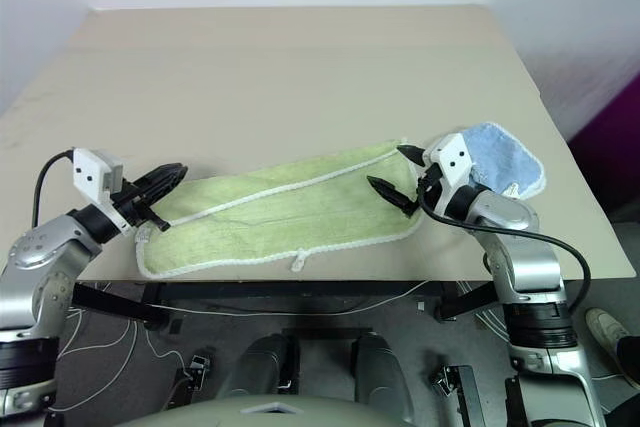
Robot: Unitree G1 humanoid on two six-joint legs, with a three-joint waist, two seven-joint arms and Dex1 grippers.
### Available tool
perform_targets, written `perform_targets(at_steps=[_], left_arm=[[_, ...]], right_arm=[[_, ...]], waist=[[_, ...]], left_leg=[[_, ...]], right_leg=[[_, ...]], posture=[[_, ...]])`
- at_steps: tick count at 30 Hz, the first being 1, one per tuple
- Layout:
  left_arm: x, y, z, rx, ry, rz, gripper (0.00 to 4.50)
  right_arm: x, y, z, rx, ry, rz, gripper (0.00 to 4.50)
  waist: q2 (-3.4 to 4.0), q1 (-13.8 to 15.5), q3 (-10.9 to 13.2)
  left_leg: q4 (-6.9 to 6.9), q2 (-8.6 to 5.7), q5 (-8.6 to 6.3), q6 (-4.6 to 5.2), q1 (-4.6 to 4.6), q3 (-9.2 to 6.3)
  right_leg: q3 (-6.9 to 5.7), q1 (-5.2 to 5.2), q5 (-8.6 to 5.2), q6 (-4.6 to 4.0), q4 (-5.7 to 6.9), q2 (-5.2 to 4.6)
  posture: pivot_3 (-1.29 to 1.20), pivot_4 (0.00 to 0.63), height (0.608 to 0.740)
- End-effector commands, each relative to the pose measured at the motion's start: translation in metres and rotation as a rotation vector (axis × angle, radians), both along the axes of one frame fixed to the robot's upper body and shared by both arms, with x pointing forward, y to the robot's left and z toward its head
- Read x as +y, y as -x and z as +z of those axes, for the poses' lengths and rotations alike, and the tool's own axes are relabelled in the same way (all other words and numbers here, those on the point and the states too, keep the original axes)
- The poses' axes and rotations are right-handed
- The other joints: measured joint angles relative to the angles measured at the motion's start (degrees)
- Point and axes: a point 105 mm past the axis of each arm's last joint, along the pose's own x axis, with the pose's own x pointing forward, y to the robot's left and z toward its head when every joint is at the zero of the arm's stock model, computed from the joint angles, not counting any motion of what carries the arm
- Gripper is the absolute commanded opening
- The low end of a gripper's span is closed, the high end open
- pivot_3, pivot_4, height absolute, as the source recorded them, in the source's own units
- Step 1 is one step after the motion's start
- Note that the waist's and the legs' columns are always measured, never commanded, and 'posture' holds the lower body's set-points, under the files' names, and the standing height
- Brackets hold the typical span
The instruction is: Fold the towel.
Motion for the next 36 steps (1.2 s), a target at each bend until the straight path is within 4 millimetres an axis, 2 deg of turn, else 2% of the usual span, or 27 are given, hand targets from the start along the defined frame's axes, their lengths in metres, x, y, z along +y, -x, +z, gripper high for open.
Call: perform_targets(at_steps=[1, 7, 21, 30, 34, 36], left_arm=[[0.002, -0.001, 0.010, -0.041, -0.043, -0.007, 0.47], [0.005, -0.002, 0.011, -0.045, -0.049, -0.015, 0.47], [0.003, 0.000, 0.009, -0.032, -0.084, -0.023, 0.47], [0.049, 0.019, 0.007, 0.042, -0.288, -0.023, 0.47], [0.058, 0.030, 0.010, 0.059, -0.352, -0.106, 0.47], [0.061, 0.034, 0.012, 0.075, -0.372, -0.149, 0.86]], right_arm=[[0.007, 0.003, 0.013, -0.065, -0.017, 0.020, 4.46], [0.014, 0.005, 0.012, -0.069, -0.038, 0.028, 4.46], [0.005, 0.001, -0.002, -0.068, -0.036, 0.012, 4.46], [0.018, -0.010, -0.011, -0.074, -0.052, 0.057, 4.46], [0.025, -0.014, -0.015, -0.075, -0.067, 0.068, 4.46], [0.027, -0.016, -0.015, -0.079, -0.074, 0.071, 4.50]], waist=[[0.00, 0.00, 0.00], [0.00, 0.02, 0.00], [0.00, -0.03, 0.00], [0.04, -0.29, 0.02], [0.03, -0.07, 0.02], [0.03, 0.01, 0.03]], left_leg=[[0.00, 0.00, 0.00, 0.00, 0.00, 0.00], [0.00, 0.00, 0.00, 0.00, 0.00, 0.00], [0.00, 0.00, 0.00, 0.00, 0.00, 0.00], [-0.06, 0.04, 0.00, 0.00, 0.02, 0.02], [-0.07, 0.03, 0.00, -0.01, 0.02, 0.02], [-0.06, 0.03, 0.00, -0.01, 0.01, 0.00]], right_leg=[[0.00, 0.00, 0.00, 0.00, 0.00, 0.00], [0.00, 0.00, 0.00, 0.00, 0.00, 0.01], [-0.02, 0.00, 0.00, 0.00, 0.00, 0.01], [-0.01, -0.04, -0.01, -0.01, 0.00, 0.04], [-0.02, -0.03, -0.01, -0.02, -0.02, -0.01], [-0.02, 0.00, -0.01, -0.02, -0.04, -0.03]], posture=[[0.00, 0.150, 0.740], [0.00, 0.150, 0.740], [0.00, 0.150, 0.740], [0.00, 0.150, 0.740], [0.00, 0.150, 0.740], [0.00, 0.150, 0.740]])
